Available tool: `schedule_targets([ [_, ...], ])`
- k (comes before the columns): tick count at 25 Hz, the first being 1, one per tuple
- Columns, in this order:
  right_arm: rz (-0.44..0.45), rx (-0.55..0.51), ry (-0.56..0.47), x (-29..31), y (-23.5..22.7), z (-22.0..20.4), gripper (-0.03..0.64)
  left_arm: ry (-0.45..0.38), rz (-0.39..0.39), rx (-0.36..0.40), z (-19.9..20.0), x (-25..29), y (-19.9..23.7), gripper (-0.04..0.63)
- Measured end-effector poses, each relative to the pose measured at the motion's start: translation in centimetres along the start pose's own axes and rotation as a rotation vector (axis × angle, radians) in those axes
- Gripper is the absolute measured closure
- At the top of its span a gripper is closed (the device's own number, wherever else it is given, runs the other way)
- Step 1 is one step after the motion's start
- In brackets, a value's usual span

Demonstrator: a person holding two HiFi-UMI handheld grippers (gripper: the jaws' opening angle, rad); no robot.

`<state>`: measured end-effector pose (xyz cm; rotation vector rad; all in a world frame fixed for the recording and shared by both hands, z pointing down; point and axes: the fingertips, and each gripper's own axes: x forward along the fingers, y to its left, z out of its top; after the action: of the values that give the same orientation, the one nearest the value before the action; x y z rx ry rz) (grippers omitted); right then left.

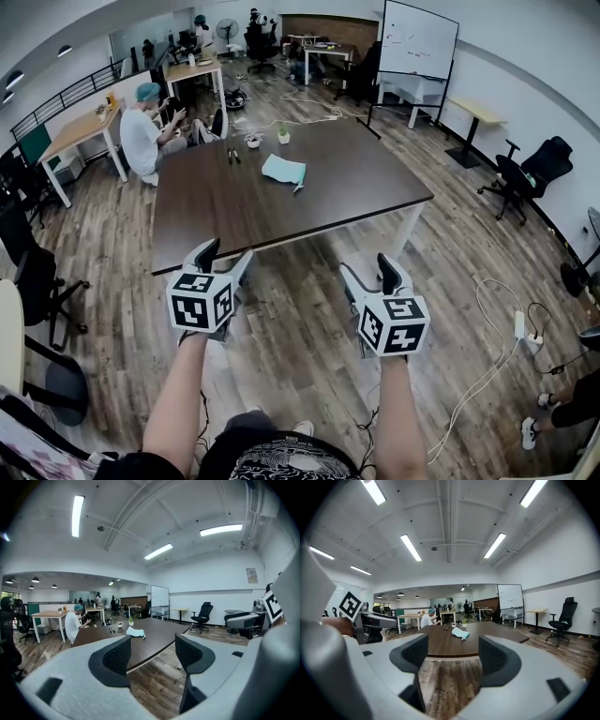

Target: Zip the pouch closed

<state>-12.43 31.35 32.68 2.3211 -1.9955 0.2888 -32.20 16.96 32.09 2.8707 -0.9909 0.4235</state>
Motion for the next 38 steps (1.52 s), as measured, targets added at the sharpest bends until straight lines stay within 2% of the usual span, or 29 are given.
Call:
schedule_targets([
  [9,0.001,0.004,-0.003,2.3,-1.9,0.4,0.301,-0.008,0.017,0.003,0.8,2.6,0.7,0.327],
  [18,-0.003,-0.014,-0.002,8.8,-4.5,1.6,0.302,-0.023,0.015,-0.011,2.1,9.3,3.3,0.327],
  [38,-0.002,-0.004,0.059,31.1,-10.4,5.0,0.301,0.037,0.012,-0.039,5.6,29.4,14.3,0.327],
])
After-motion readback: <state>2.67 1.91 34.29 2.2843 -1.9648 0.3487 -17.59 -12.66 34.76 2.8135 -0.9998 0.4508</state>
